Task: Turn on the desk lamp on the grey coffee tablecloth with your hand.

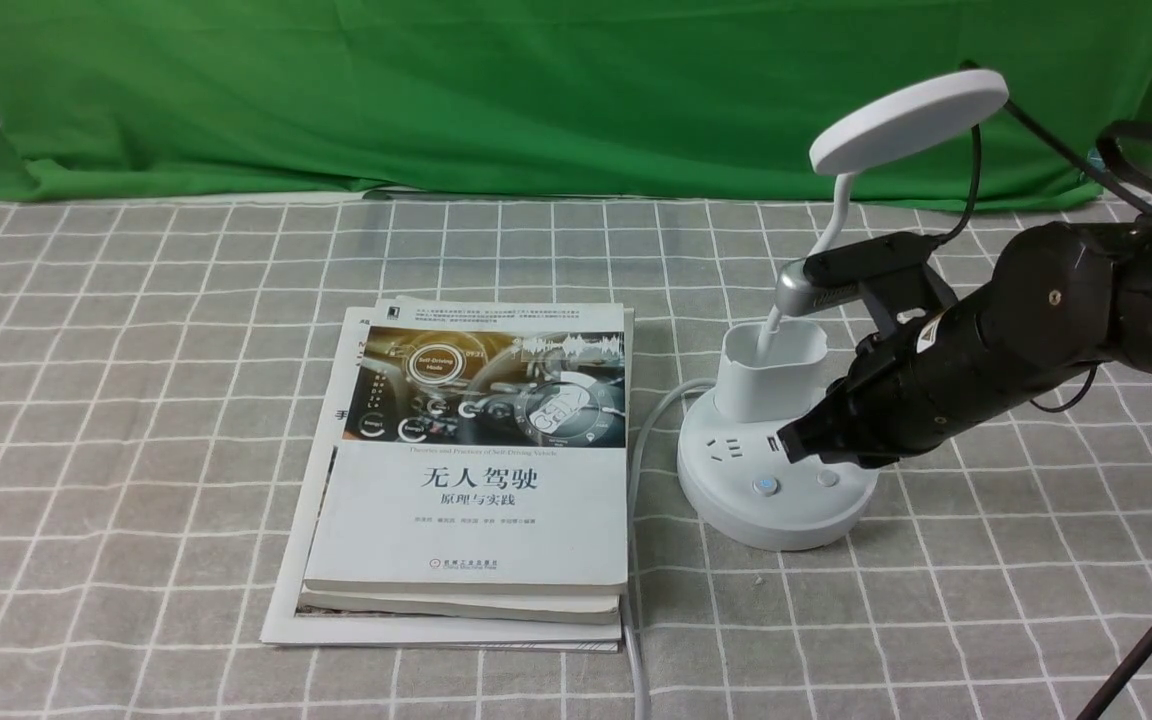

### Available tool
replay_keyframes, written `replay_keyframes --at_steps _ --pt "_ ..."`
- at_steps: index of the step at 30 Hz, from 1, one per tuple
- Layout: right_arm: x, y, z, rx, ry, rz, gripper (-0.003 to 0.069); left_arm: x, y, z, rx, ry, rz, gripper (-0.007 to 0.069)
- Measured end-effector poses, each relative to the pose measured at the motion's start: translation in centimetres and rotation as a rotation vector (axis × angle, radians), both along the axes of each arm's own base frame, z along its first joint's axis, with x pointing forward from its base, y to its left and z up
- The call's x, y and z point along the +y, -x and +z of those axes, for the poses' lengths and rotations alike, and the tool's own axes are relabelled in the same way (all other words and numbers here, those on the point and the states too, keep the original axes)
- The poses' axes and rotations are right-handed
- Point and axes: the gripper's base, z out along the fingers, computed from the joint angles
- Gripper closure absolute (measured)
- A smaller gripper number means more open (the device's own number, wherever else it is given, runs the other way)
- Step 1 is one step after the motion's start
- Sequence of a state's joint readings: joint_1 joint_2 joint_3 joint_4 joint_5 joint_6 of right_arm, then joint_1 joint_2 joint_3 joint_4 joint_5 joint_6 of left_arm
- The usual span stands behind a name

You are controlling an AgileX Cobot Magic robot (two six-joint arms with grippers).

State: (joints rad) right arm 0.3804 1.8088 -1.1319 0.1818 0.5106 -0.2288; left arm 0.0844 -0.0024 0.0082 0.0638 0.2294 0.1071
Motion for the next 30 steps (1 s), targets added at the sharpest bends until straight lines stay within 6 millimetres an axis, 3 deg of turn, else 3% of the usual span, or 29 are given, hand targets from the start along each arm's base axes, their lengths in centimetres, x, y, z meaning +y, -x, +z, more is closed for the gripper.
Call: replay_keyframes --at_steps 3,10,23,30 --pt "0.1 -0.2 -1.3 0.030 0.011 -0.001 0.0627 0.0 0.0 0.0 0.000 0.000 0.000 0.0606" --pt "0.3 -0.9 -1.5 0.011 0.001 -0.008 0.0627 0.0 0.0 0.0 0.000 0.000 0.000 0.0606" --pt "-0.1 0.3 1.9 -0.051 -0.024 -0.002 0.0627 0.0 0.0 0.0 0.000 0.000 0.000 0.0606" --pt "-1.4 3.6 3.3 -0.058 -0.032 -0.010 0.0627 0.0 0.0 0.0 0.000 0.000 0.000 0.0606"
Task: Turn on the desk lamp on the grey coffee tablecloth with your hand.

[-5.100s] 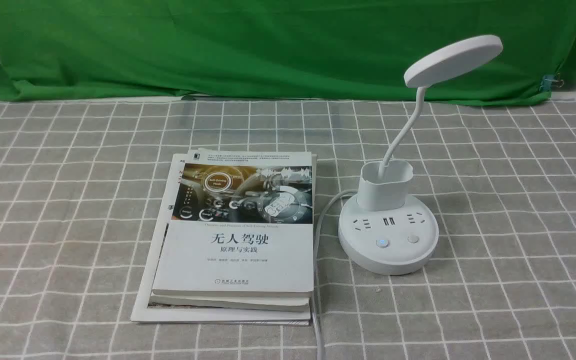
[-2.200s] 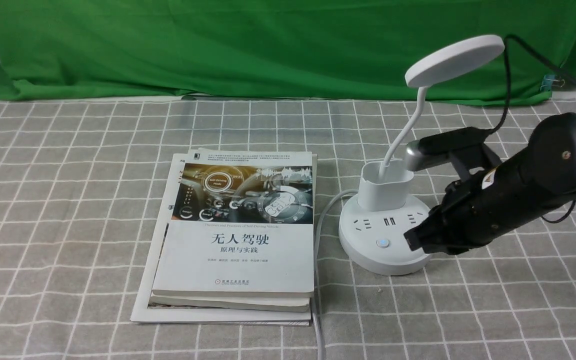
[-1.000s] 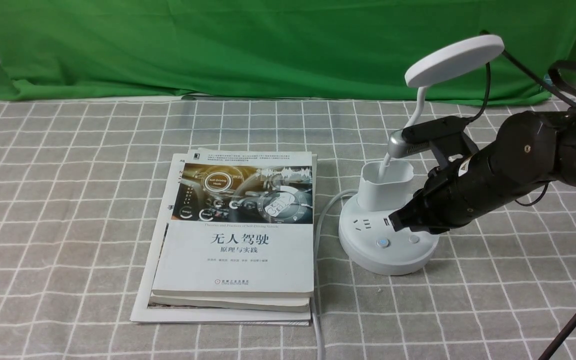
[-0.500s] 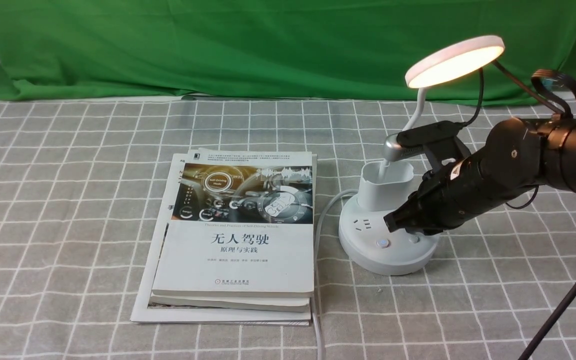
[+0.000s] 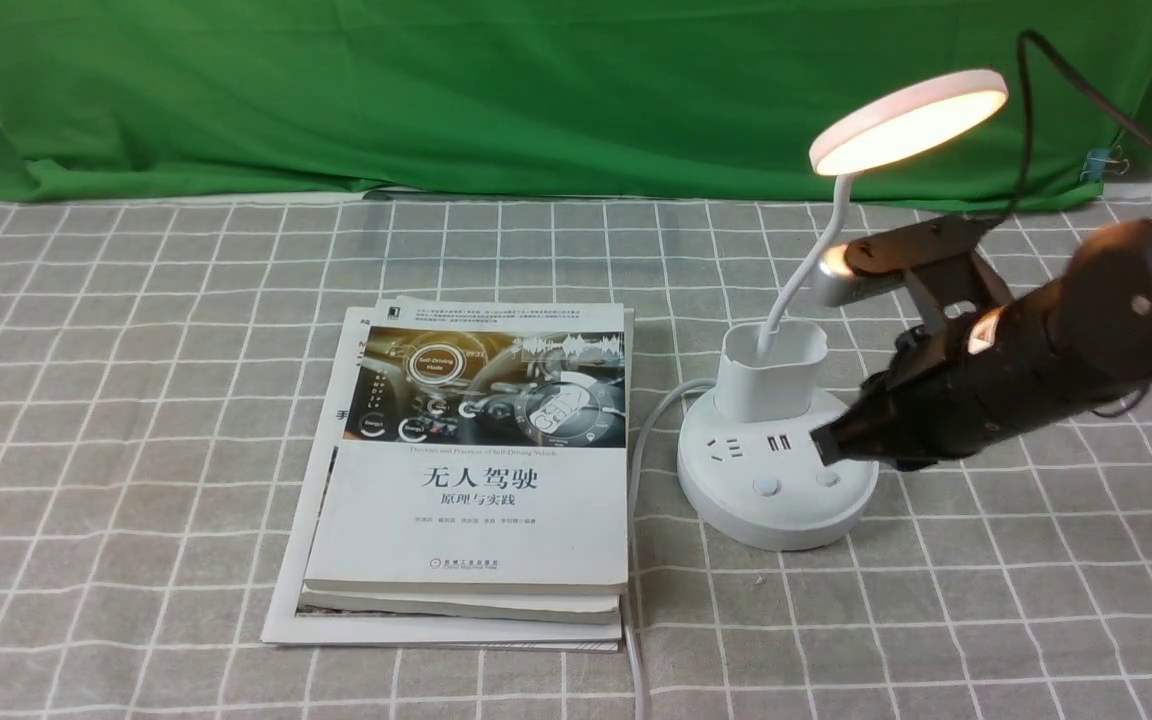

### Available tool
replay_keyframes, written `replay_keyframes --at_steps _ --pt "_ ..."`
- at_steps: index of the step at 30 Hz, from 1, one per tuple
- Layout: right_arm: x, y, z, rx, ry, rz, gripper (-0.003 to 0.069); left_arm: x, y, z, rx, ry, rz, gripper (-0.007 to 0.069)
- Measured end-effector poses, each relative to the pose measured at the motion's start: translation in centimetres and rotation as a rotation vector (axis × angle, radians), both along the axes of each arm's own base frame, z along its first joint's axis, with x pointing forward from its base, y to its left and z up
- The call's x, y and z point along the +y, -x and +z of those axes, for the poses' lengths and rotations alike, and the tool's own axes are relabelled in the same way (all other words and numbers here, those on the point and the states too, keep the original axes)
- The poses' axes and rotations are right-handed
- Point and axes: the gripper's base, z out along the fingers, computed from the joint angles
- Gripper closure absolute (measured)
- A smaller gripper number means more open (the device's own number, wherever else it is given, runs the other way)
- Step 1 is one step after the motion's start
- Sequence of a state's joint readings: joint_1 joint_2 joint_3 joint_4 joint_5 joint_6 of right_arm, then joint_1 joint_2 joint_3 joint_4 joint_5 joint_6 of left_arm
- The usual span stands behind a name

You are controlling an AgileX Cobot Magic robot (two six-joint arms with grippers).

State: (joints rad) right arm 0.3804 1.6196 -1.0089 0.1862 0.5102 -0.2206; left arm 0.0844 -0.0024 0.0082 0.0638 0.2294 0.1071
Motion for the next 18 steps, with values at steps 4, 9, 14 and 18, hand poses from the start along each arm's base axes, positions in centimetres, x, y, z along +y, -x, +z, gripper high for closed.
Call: replay_keyframes --at_steps 4,9,14,18 --pt "-1.4 3.5 2.0 -0.042 -0.026 -0.013 0.0627 0.0 0.0 0.0 0.000 0.000 0.000 0.0606" --pt "-3.2 8.1 4.7 -0.148 -0.071 -0.015 0.0627 0.0 0.0 0.0 0.000 0.000 0.000 0.0606" --pt "-4.7 11.9 6.3 -0.220 -0.125 -0.036 0.0623 0.0 0.0 0.0 0.000 0.000 0.000 0.0606" --pt "-5.4 13.6 7.8 -0.293 -0.165 -0.042 0.0615 0.0 0.0 0.0 0.000 0.000 0.000 0.0606"
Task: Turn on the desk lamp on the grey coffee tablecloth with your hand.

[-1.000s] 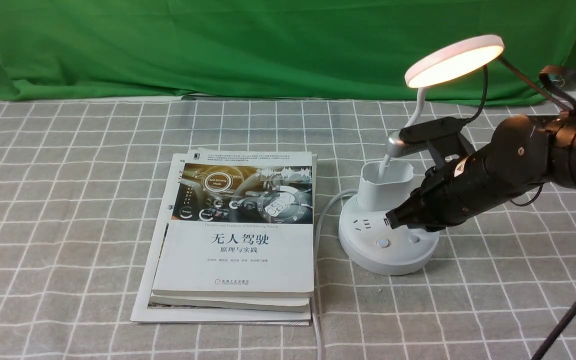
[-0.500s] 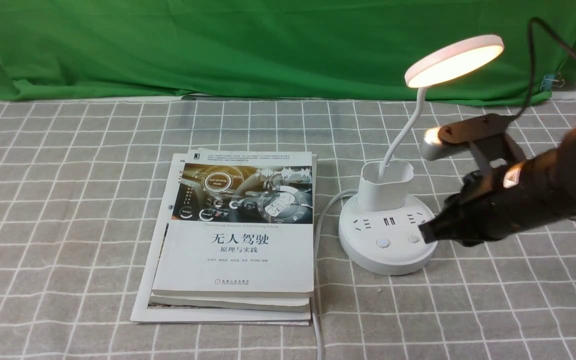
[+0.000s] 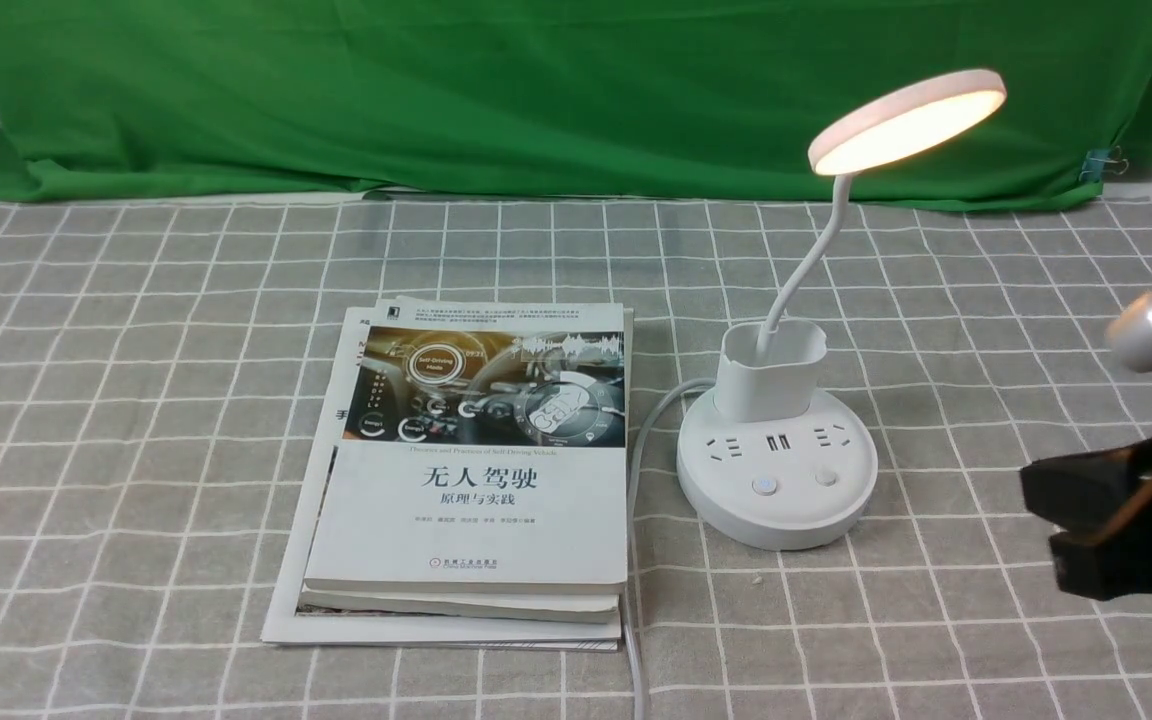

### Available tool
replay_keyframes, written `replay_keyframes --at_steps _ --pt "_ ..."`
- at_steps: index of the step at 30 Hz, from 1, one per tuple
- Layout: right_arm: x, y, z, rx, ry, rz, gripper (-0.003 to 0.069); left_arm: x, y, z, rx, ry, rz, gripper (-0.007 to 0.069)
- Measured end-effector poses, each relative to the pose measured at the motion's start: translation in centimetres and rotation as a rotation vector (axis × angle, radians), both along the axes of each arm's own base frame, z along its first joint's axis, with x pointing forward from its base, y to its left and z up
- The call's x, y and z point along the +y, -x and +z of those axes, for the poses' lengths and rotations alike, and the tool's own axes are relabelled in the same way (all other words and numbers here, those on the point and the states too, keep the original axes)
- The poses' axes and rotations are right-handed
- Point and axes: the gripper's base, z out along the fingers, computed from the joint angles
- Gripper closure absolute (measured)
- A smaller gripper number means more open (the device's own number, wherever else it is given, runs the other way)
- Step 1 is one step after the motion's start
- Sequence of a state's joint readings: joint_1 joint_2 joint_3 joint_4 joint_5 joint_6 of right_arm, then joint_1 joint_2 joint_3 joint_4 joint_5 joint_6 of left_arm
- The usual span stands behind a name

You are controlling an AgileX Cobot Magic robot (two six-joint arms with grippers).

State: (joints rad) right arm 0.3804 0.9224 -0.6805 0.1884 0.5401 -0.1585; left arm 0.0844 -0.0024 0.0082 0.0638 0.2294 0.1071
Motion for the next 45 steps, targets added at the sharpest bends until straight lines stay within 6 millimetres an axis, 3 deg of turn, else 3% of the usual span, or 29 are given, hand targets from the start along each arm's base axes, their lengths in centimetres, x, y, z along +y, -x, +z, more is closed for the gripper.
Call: replay_keyframes --at_steps 10,14,18,19,21,22,24,27,32,45 --pt "-0.7 1.6 1.5 -0.122 -0.054 -0.013 0.0601 0.0 0.0 0.0 0.000 0.000 0.000 0.0606" --pt "-1.9 3.7 1.0 -0.247 -0.100 -0.043 0.0630 0.0 0.0 0.0 0.000 0.000 0.000 0.0606" --pt "-4.0 6.5 -2.9 -0.346 -0.123 -0.135 0.0630 0.0 0.0 0.0 0.000 0.000 0.000 0.0606" --pt "-4.1 6.7 -2.7 -0.360 -0.128 -0.136 0.0630 0.0 0.0 0.0 0.000 0.000 0.000 0.0606" --pt "-5.2 8.5 -6.3 -0.385 -0.115 -0.205 0.0630 0.0 0.0 0.0 0.000 0.000 0.000 0.0606" --pt "-5.3 8.7 -6.4 -0.398 -0.117 -0.208 0.0630 0.0 0.0 0.0 0.000 0.000 0.000 0.0606" --pt "-6.0 9.8 -9.2 -0.422 -0.091 -0.250 0.0630 0.0 0.0 0.0 0.000 0.000 0.000 0.0606" --pt "-6.2 10.5 -10.7 -0.449 -0.091 -0.268 0.0630 0.0 0.0 0.0 0.000 0.000 0.000 0.0606" --pt "-6.4 11.0 -10.7 -0.528 -0.097 -0.275 0.0630 0.0 0.0 0.0 0.000 0.000 0.000 0.0606" --pt "-6.4 11.1 -10.7 -0.530 -0.092 -0.273 0.0612 0.0 0.0 0.0 -0.001 0.000 0.000 0.0606"
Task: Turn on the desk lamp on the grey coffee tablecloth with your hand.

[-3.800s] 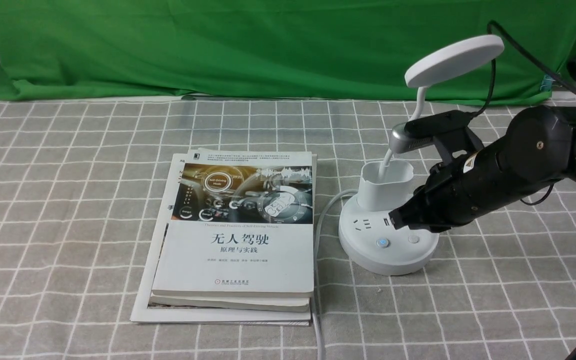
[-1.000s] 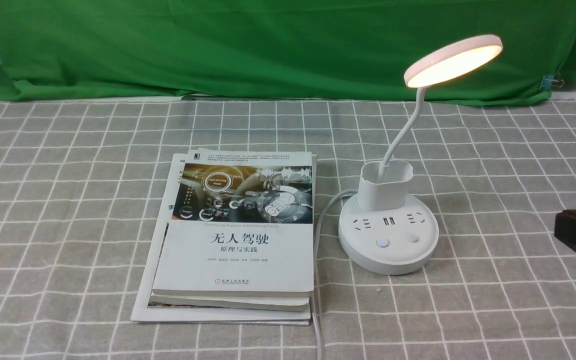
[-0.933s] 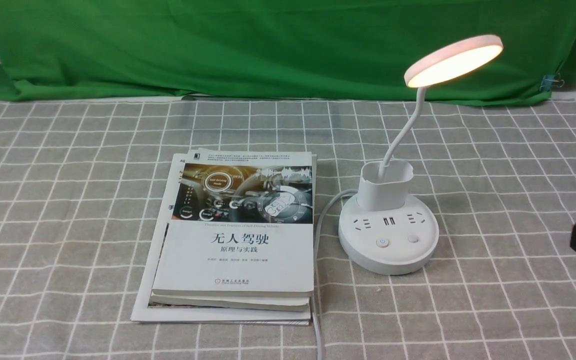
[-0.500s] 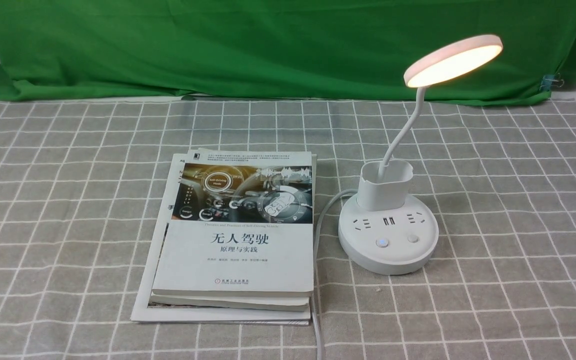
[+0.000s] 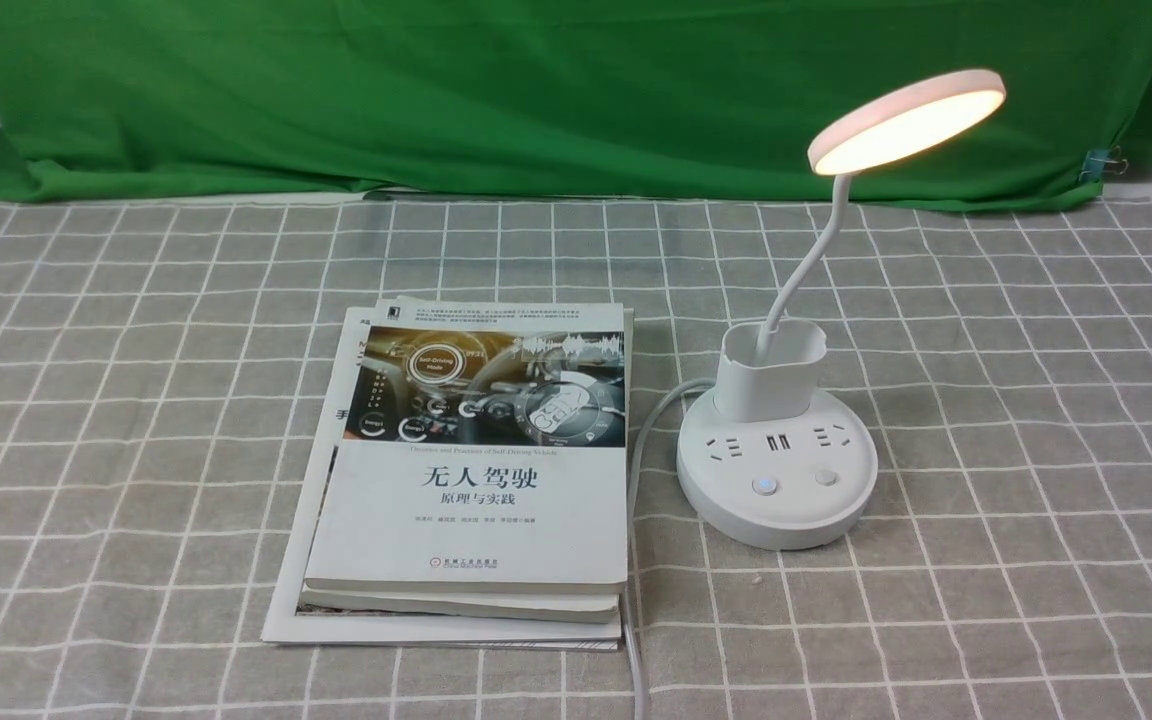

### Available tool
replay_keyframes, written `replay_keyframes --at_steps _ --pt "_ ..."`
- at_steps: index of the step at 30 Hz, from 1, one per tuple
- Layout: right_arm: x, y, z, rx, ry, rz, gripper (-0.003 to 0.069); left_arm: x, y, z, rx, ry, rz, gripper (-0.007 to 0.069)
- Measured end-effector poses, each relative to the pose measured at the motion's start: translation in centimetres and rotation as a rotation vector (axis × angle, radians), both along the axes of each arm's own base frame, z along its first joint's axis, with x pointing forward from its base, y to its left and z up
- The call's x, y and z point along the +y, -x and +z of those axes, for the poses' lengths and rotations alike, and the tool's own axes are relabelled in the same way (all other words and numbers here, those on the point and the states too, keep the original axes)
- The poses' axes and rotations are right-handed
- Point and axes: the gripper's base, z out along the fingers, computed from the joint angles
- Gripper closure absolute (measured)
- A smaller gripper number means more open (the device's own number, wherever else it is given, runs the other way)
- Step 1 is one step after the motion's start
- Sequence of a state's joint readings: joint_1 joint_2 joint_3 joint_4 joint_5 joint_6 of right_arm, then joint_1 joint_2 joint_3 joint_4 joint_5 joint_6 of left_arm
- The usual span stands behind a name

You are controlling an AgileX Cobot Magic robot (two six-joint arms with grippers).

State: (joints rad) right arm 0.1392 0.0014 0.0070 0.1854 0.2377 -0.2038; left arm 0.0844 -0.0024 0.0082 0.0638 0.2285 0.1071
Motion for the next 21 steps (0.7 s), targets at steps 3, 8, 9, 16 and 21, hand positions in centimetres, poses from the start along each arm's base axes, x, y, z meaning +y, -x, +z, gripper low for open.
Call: replay_keyframes --at_steps 3,8,9,16,21 --pt "0.00 0.00 0.00 0.000 -0.002 0.000 0.0598 0.00 0.00 0.00 0.000 0.000 0.000 0.0606" --pt "0.00 0.00 0.00 0.000 -0.002 0.000 0.0589 0.00 0.00 0.00 0.000 0.000 0.000 0.0606" --pt "0.00 0.00 0.00 0.000 -0.002 0.000 0.0589 0.00 0.00 0.00 0.000 0.000 0.000 0.0606" --pt "0.00 0.00 0.00 0.000 -0.002 0.000 0.0589 0.00 0.00 0.00 0.000 0.000 0.000 0.0606" --pt "0.00 0.00 0.00 0.000 -0.002 0.000 0.0581 0.00 0.00 0.00 0.000 0.000 0.000 0.0606"
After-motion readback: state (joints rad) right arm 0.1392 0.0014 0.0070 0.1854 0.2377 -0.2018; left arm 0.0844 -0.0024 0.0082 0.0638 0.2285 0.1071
